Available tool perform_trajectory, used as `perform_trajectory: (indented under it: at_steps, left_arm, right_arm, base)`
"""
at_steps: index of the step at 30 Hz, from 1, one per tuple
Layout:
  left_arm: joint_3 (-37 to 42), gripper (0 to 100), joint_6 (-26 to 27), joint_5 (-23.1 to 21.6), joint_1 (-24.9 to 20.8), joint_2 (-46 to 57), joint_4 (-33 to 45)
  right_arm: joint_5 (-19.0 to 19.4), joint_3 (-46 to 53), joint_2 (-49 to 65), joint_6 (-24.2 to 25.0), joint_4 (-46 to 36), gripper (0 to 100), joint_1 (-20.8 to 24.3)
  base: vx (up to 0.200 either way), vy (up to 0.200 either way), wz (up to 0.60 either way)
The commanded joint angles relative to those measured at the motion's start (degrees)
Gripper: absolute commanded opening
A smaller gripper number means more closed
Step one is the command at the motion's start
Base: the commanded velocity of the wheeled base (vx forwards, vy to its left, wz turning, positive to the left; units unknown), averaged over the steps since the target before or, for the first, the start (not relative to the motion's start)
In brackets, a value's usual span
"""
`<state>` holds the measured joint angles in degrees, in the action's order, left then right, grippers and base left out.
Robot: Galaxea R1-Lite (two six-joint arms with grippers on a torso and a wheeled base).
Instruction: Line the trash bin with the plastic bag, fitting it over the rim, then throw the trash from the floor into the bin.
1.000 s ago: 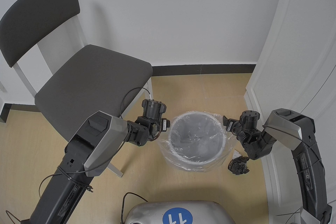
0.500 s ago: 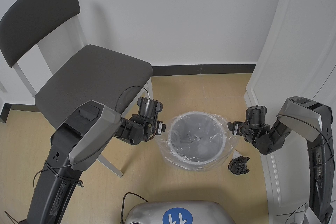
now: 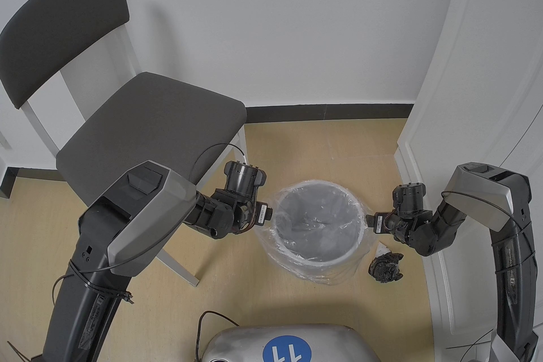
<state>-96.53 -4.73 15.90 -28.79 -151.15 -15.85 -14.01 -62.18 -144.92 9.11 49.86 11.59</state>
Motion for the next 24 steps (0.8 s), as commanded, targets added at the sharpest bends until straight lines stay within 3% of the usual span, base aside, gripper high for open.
perform_trajectory:
  at_steps: [1, 12, 24]
  left_arm:
    - [2.7, 100, 0.3, 0.2, 0.0, 3.1, -0.2]
    - [5.7, 100, 1.8, -0.1, -0.8, 4.3, 0.4]
    - [-1.6, 100, 1.4, -0.2, -0.3, -4.5, 0.5]
  right_arm:
    - [0.6, -0.3, -0.4, -0.1, -0.9, 100, -0.1]
    - [1.8, -5.8, -2.6, -2.1, -1.8, 100, -1.1]
    - [2.0, -14.6, -7.7, -2.9, -5.0, 100, -3.2]
  base:
    - [0.000, 0.000, 0.00]
    - [0.000, 0.000, 0.00]
    - [0.000, 0.000, 0.00]
